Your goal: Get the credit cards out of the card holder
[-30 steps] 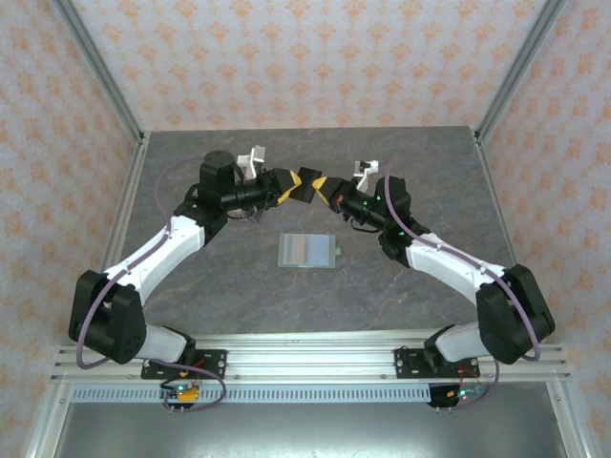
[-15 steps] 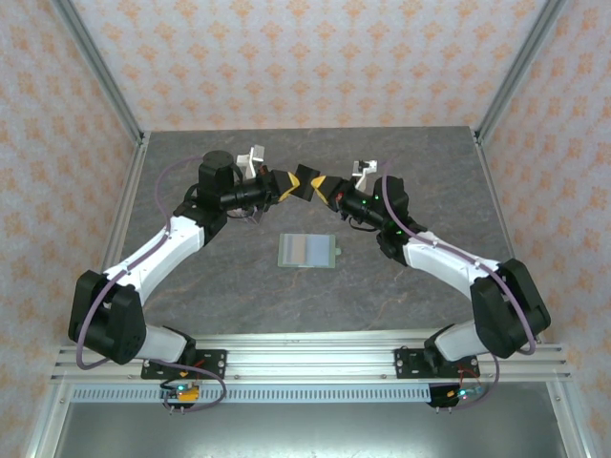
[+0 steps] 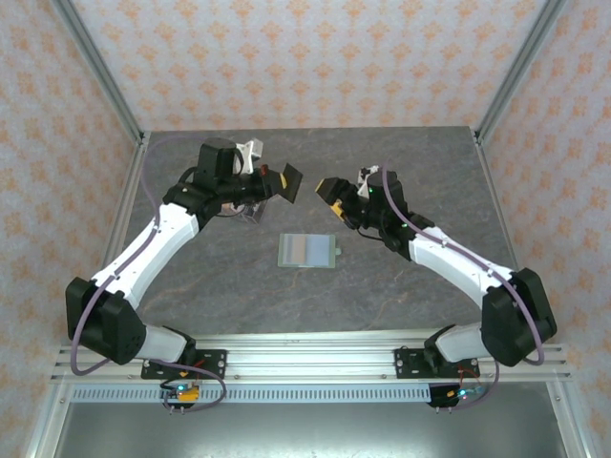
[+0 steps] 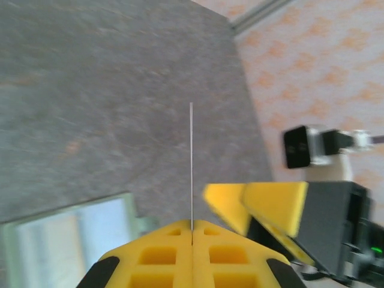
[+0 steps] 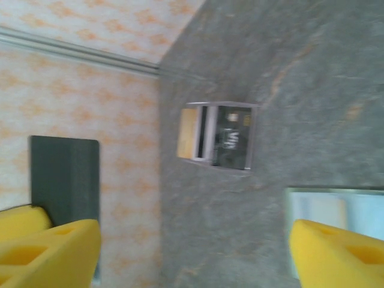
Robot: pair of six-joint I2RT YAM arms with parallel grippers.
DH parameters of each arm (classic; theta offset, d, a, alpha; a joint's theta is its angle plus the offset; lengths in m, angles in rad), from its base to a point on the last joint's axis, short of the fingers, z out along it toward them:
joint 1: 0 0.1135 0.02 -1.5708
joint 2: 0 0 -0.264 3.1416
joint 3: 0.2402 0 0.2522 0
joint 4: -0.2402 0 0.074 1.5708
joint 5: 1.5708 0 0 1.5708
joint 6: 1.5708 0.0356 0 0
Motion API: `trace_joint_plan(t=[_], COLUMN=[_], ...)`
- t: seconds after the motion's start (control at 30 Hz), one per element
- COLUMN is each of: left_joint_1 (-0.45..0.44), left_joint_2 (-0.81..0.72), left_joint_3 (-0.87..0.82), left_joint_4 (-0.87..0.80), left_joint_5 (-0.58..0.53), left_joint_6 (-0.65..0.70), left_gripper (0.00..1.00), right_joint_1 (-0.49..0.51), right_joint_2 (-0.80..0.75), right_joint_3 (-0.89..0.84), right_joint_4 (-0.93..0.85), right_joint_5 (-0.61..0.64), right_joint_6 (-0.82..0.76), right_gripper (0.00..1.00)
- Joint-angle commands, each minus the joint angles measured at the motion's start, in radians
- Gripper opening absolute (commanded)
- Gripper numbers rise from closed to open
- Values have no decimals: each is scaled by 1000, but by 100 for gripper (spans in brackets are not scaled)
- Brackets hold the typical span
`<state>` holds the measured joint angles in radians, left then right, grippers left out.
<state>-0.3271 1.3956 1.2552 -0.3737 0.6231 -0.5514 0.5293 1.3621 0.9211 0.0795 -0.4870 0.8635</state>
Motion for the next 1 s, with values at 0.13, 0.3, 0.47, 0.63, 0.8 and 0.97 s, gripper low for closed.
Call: trace_joint_plan(t=[0.13, 0.3, 0.47, 0.63, 0.8, 0.97], left_joint_1=[17, 93, 118, 120, 119, 121], left_joint_2=[-14, 30, 106, 167, 219, 284], left_joint_3=[44, 30, 21, -12, -30, -23], left_joint_4=[-214, -169, -129, -59, 15, 49], left_joint_5=[-378, -361, -377, -381, -402, -424], left_joint_6=[334, 429, 544, 546, 561, 563], left_gripper=[0, 0, 0, 0, 0, 0], right_joint_1=[1, 1, 0, 1, 0, 1], right_joint_2=[-62, -61, -36, -29, -29, -14], right_joint_3=[35, 23, 32, 38, 38, 36], right_joint_4=[-293, -334, -353, -347, -323, -323], right_joint_5=[170, 170, 159, 156, 145, 141], right_joint_6=[-197, -228, -230, -226, -214, -194], right_gripper=[99, 99, 99, 99, 99, 99])
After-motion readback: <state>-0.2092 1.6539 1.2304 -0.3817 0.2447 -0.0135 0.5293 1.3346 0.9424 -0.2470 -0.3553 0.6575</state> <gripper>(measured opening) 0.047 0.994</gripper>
